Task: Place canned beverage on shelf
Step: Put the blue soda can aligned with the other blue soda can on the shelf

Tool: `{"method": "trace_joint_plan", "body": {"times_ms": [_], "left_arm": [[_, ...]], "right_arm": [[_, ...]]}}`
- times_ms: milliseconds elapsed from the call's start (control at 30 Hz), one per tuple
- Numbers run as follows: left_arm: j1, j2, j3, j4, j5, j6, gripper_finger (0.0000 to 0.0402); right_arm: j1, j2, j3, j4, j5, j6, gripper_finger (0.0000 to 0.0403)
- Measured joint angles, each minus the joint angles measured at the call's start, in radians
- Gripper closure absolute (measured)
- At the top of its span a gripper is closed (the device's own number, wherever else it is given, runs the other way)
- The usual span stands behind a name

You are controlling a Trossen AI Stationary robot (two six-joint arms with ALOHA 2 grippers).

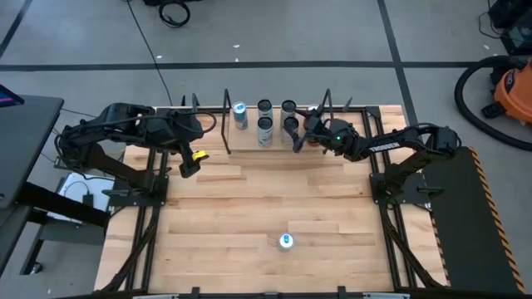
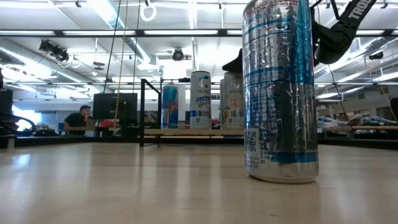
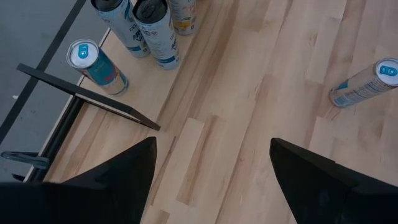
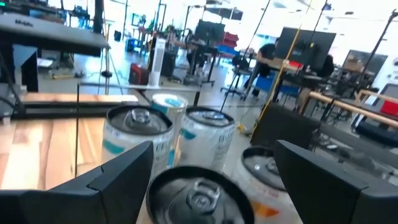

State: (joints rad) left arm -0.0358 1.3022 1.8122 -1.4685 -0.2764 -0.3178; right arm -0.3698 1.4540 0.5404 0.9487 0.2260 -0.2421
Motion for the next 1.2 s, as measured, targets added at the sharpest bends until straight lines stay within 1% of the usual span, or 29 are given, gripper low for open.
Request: {"method": "trace_joint_plan", "body": {"times_ms": [200,400,567,800,900,1000,1100,1200], "left_arm": [[0.0,0.0,0.0,0.0,0.0,-0.001,0.0088],[0.0,-0.001,-0.01,0.003,0.0,0.004,0.0088],[-0.001,0.0,-0.067,0.015,0.0,0.039,0.0088],[-0.001,0.0,-0.196,0.139,0.001,0.042,0.0088],[-0.001,0.0,-0.244,0.195,0.004,0.043,0.0088],[-0.001,0.0,-0.283,0.245,0.013,0.044,0.0088],[-0.001,0.0,-0.33,0.338,0.036,0.044,0.0088],[-0.002,0.0,-0.381,0.434,0.077,0.044,0.0088]], "right_arm": [[0.004,-0.033,0.0,0.017,-0.018,-0.013,0.006],[0.05,-0.151,0.0,0.01,-0.061,-0.024,0.006],[0.095,-0.276,0.0,-0.105,-0.094,-0.024,0.006],[0.192,-0.437,0.0,-0.322,-0.112,0.002,0.006],[0.238,-0.496,0.0,-0.406,-0.192,0.05,0.006],[0.278,-0.533,0.0,-0.472,-0.329,0.126,0.006],[0.317,-0.534,0.0,-0.516,-0.463,0.175,0.006],[0.364,-0.505,0.0,-0.555,-0.543,0.191,0.006]]}}
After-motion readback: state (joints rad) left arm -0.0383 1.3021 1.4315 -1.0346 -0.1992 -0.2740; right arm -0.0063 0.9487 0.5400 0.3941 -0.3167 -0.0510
